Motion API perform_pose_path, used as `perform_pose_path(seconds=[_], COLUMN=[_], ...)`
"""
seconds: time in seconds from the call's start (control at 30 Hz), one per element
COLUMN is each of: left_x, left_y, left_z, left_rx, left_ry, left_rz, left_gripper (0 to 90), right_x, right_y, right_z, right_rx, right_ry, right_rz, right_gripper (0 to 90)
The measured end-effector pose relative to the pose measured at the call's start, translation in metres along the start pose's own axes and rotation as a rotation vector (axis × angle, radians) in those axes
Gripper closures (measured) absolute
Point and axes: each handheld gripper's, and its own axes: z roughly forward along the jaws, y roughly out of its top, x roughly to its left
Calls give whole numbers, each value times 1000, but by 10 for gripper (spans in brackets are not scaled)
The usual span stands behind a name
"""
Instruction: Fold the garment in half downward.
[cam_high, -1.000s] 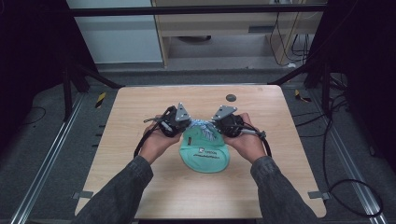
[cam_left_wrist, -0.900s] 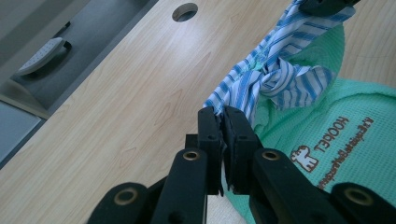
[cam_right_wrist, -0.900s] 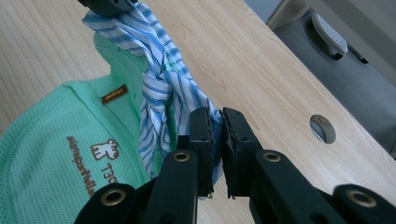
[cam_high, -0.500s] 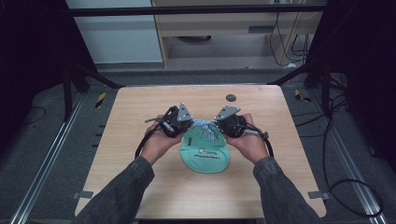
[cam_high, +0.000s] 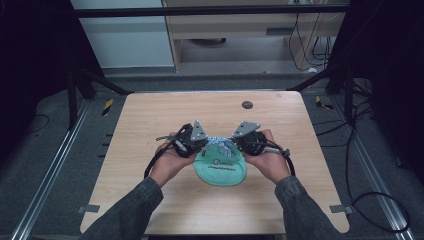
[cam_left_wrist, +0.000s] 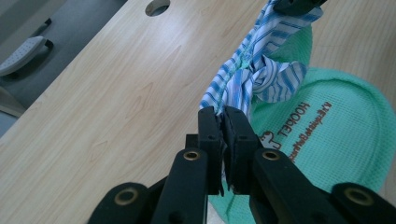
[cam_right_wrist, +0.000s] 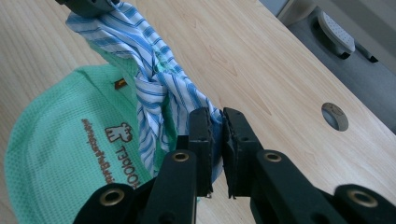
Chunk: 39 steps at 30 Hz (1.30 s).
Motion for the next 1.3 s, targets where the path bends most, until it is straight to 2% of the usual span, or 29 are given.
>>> perform_pose_path(seconds=[0.23,0.83,1.1,1.3], left_x=[-4,-17,-28,-30], left_y=[-10,-28,-38,-42], left_z=[-3,-2,-1,-2], left_rx=[2,2,10,11], left_ry=[-15,-47,-66,-73], left_rz=[-5,-20,-5,-6], left_gripper=[867,866,865,865], right_x=[11,25,36,42], right_y=[-6,-16,-25,-30], right_z=[-3,-4,-4,-5], right_rx=[-20,-6,-10,-9], right_ry=[17,50,53,60], right_rz=[-5,-27,-35,-43], right_gripper=[825,824,823,823])
